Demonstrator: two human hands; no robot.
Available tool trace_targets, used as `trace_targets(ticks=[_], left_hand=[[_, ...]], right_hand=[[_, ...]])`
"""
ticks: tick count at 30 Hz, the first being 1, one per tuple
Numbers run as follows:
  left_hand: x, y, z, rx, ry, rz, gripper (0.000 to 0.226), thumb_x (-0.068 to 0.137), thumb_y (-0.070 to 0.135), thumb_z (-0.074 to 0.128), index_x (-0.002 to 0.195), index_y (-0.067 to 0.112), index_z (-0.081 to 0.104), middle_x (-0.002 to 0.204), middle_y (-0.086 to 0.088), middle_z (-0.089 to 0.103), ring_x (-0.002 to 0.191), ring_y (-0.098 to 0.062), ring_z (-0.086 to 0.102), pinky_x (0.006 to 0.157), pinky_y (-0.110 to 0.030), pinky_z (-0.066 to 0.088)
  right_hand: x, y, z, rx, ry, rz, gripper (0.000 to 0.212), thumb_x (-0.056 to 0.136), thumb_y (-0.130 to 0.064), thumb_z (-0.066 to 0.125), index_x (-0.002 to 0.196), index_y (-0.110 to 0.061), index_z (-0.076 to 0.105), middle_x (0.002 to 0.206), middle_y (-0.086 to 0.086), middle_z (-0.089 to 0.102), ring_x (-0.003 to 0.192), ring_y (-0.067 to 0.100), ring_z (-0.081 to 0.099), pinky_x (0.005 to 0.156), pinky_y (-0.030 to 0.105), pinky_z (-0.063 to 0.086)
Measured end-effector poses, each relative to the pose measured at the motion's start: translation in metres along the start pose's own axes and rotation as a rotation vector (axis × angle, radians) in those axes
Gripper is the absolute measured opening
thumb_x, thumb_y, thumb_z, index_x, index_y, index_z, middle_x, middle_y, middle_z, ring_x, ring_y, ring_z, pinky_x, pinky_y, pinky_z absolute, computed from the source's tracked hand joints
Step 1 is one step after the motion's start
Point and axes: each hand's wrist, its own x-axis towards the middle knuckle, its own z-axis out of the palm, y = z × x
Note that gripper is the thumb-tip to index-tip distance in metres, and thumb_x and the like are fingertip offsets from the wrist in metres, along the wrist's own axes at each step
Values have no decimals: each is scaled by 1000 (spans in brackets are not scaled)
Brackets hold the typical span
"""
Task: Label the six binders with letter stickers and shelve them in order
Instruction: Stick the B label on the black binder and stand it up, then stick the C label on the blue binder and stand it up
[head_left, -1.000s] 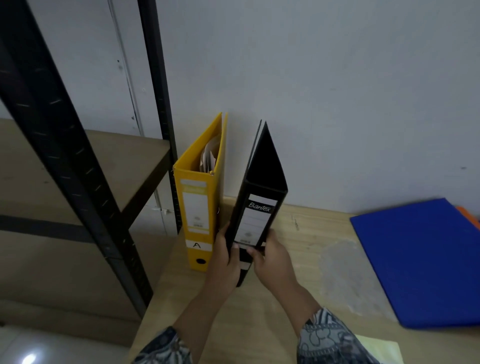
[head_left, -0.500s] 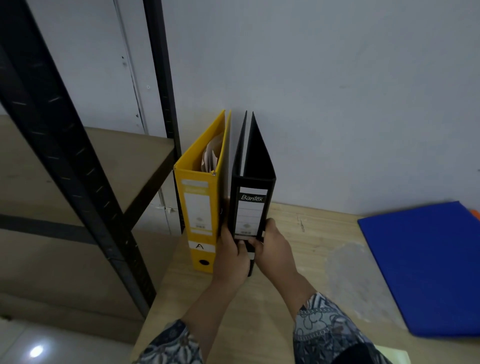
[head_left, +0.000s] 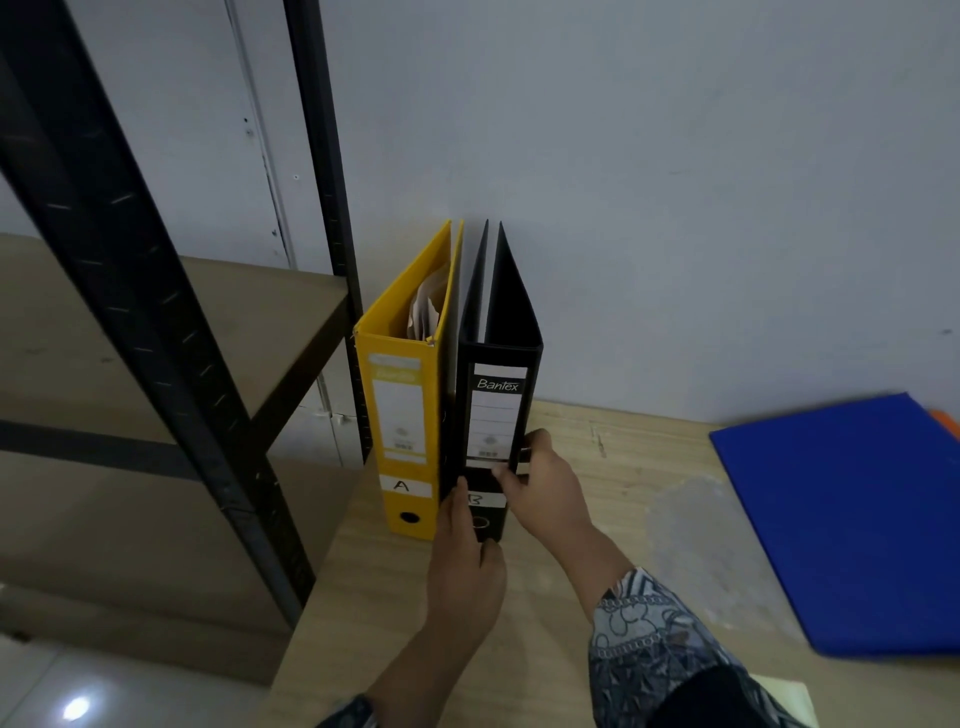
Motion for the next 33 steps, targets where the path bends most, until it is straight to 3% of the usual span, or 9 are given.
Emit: trace_targets(ticks=[5,8,11,16,21,26,30,33], left_hand=[[-2,4,-2,-20,3,-1,71,94,4,45,151,23,8,155,-1,18,140,-18,27,112,-34,31],[-8,7,1,-40,45,-12,66,91,2,48,149,17,20,148,-4,28,135,-20,33,106,-28,33],[-15,7,9,-32,83,11,53,85,0,55,134,12,39,129,-5,41,118,-19,45,89,-23,36],[-26,6,38,22,-42,34,43,81,5,60,121,15,45,113,4,41,107,-17,49,86,-25,40],[-41,14,80,129,-243,110,40,83,12,58,120,24,48,117,8,44,112,-8,47,86,-17,36],[-66,22,127,219,-389,152,35,86,16,53,118,30,54,125,12,50,119,-7,45,96,-23,39],[-93,29,166,393,-452,201,38,89,24,51,126,31,51,133,11,46,123,-13,43,96,-26,39],[-107,29,187,560,-476,235,44,90,36,50,134,35,44,141,11,40,128,-14,38,98,-28,36]], right_hand=[[-2,0,-6,10,-15,49,48,85,-31,64,123,-13,40,120,8,59,99,22,63,83,39,53],[-8,2,-12,-13,-11,58,50,86,-32,63,125,-14,39,123,8,57,103,22,61,84,36,51],[-18,13,-19,-55,-15,78,46,87,-31,61,124,-15,40,121,6,57,101,21,60,81,32,49],[-45,57,-42,-114,-16,177,27,87,-31,61,108,-20,49,101,-5,59,90,13,58,72,24,41],[-82,122,-77,-113,2,277,8,88,-19,60,87,-21,53,83,-4,58,80,15,56,69,25,43],[-120,188,-113,-132,-6,420,19,89,-7,53,80,-23,56,80,1,60,71,18,54,58,23,41],[-153,227,-126,-96,-53,480,27,88,-2,49,76,-25,58,82,4,62,61,20,54,58,30,48],[-169,244,-127,-145,-119,453,23,87,-6,50,91,-21,67,99,5,66,80,19,60,65,25,43]])
